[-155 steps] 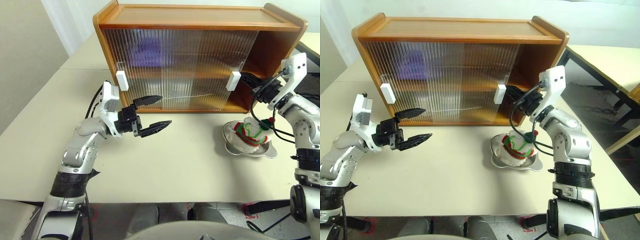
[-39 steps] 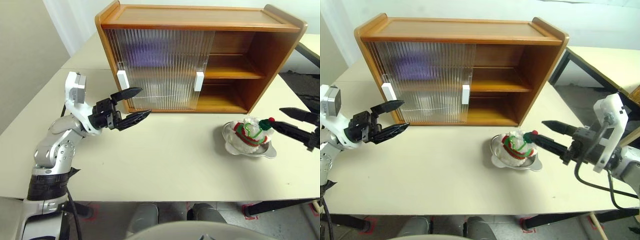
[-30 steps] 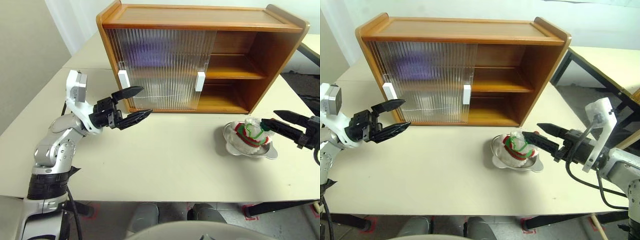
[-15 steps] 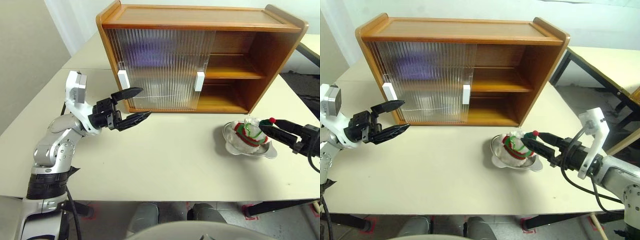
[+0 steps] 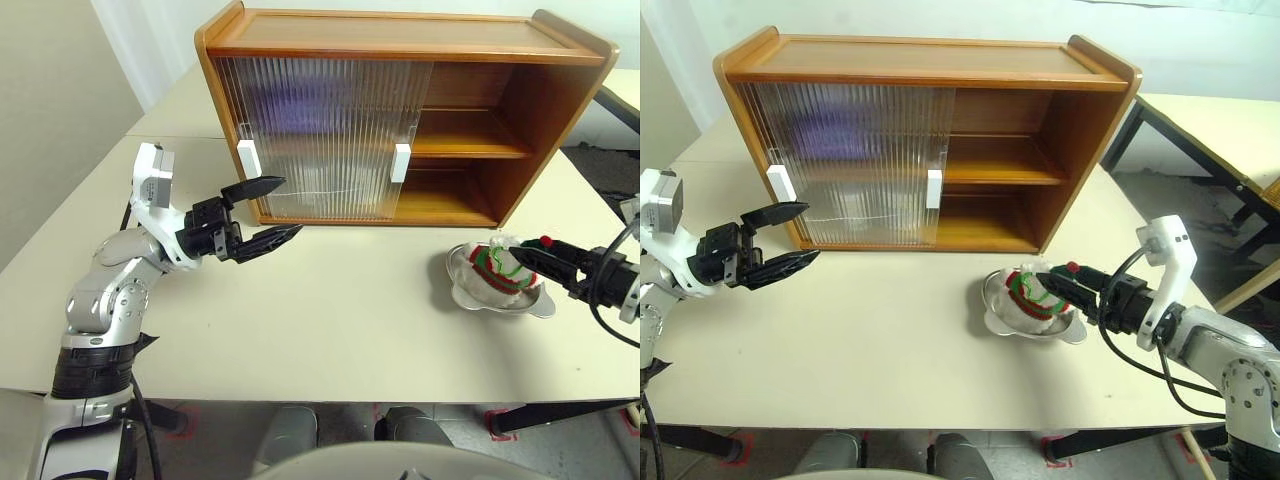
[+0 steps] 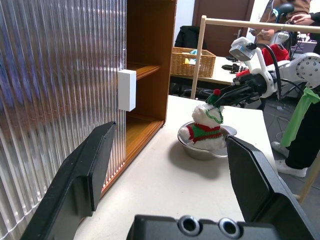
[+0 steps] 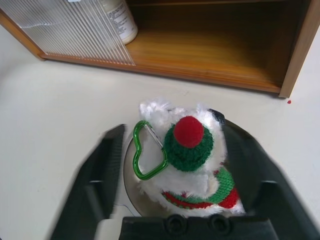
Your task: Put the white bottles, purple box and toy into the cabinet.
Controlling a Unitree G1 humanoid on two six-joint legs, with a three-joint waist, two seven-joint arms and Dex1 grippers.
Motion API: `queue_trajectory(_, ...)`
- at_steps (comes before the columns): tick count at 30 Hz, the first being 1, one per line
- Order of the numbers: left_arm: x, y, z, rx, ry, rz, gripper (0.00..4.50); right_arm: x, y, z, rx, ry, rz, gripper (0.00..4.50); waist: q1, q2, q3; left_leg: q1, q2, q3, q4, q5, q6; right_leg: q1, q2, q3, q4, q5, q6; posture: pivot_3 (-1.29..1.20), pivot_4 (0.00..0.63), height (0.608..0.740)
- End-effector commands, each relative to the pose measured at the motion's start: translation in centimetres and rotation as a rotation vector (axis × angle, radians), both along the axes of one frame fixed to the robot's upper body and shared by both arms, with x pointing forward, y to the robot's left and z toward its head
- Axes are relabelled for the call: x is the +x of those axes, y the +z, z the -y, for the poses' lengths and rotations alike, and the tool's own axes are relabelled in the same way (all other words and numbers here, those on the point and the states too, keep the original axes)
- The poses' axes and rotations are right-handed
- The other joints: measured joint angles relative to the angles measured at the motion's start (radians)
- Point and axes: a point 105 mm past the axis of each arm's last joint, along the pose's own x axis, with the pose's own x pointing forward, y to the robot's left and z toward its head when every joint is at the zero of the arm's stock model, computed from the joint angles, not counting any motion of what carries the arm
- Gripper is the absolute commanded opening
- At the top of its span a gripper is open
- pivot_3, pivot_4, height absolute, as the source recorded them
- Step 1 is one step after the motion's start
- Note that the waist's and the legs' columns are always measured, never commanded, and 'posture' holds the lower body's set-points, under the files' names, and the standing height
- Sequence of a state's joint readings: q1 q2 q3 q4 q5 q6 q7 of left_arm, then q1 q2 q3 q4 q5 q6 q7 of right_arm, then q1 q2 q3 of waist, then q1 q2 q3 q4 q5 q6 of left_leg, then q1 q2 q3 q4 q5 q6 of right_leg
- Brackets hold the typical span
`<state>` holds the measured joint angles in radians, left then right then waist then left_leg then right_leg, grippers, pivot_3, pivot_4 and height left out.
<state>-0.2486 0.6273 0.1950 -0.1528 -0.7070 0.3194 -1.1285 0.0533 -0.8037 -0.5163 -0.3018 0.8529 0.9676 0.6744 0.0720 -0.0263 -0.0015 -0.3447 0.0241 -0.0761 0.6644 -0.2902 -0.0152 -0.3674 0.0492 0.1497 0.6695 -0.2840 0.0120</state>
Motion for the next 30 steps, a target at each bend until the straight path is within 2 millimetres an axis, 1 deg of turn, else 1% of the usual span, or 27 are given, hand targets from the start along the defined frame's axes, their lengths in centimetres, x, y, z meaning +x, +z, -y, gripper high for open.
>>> queue_trajectory(1, 0.1, -0.2, -0.1, 0.01, 0.007, 0.001, 4.5, 0.1, -0.2, -0.2, 0.004, 0.008, -0.013, 2.42, 0.0, 0.0, 0.0, 0.0, 0.0, 0.0, 0.0, 0.0, 0.0, 0.0, 0.0, 0.0, 0.0, 0.0, 0.0, 0.13, 0.0, 0.74)
queue_trajectory(6, 0.1, -0.2, -0.2, 0.009, 0.009, 0.004, 4.5, -0.1, 0.0, -0.2, 0.008, 0.02, -0.01, 0.55, 0.0, 0.0, 0.0, 0.0, 0.0, 0.0, 0.0, 0.0, 0.0, 0.0, 0.0, 0.0, 0.0, 0.0, 0.0, 0.13, 0.0, 0.74)
queue_trajectory(7, 0.1, -0.2, -0.2, 0.008, 0.009, 0.004, 4.5, -0.1, 0.0, -0.2, 0.008, 0.021, -0.009, 0.12, 0.0, 0.0, 0.0, 0.0, 0.0, 0.0, 0.0, 0.0, 0.0, 0.0, 0.0, 0.0, 0.0, 0.0, 0.0, 0.13, 0.0, 0.74)
queue_trajectory(8, 0.2, -0.2, -0.2, 0.008, 0.009, 0.004, 4.5, -0.1, 0.2, -0.2, 0.008, 0.024, -0.006, 0.02, 0.0, 0.0, 0.0, 0.0, 0.0, 0.0, 0.0, 0.0, 0.0, 0.0, 0.0, 0.0, 0.0, 0.0, 0.0, 0.13, 0.0, 0.74)
queue_trajectory(13, 0.2, -0.2, -0.2, 0.005, 0.009, 0.005, 4.5, 0.0, 0.9, -0.2, 0.009, 0.043, 0.013, 0.02, 0.0, 0.0, 0.0, 0.0, 0.0, 0.0, 0.0, 0.0, 0.0, 0.0, 0.0, 0.0, 0.0, 0.0, 0.0, 0.12, 0.0, 0.74)
queue_trajectory(20, 0.3, -0.3, -0.2, 0.003, 0.007, 0.005, 4.5, 0.1, 5.2, -1.2, 0.11, 0.132, 0.08, 0.02, 0.0, 0.001, -0.001, 0.0, 0.0, 0.001, 0.0, 0.0, 0.0, 0.0, 0.0, 0.0, 0.0, 0.0, 0.0, 0.12, 0.0, 0.74)
queue_trajectory(24, 0.3, -0.3, -0.2, 0.003, 0.008, 0.004, 4.5, 0.0, 7.5, -1.6, 0.137, 0.178, 0.109, 0.02, 0.001, 0.001, -0.001, -0.001, 0.0, 0.001, 0.0, 0.0, 0.0, 0.0, 0.0, 0.0, 0.0, 0.0, 0.0, 0.12, 0.0, 0.74)
queue_trajectory(30, 0.4, -0.4, -0.2, 0.005, 0.007, 0.007, 4.5, 1.8, 11.3, -1.7, 0.22, 0.154, 0.273, 0.02, 0.0, 0.001, -0.001, 0.0, 0.0, 0.001, 0.0, 0.0, 0.0, -0.001, 0.0, 0.0, 0.0, 0.002, -0.004, 0.12, 0.0, 0.74)
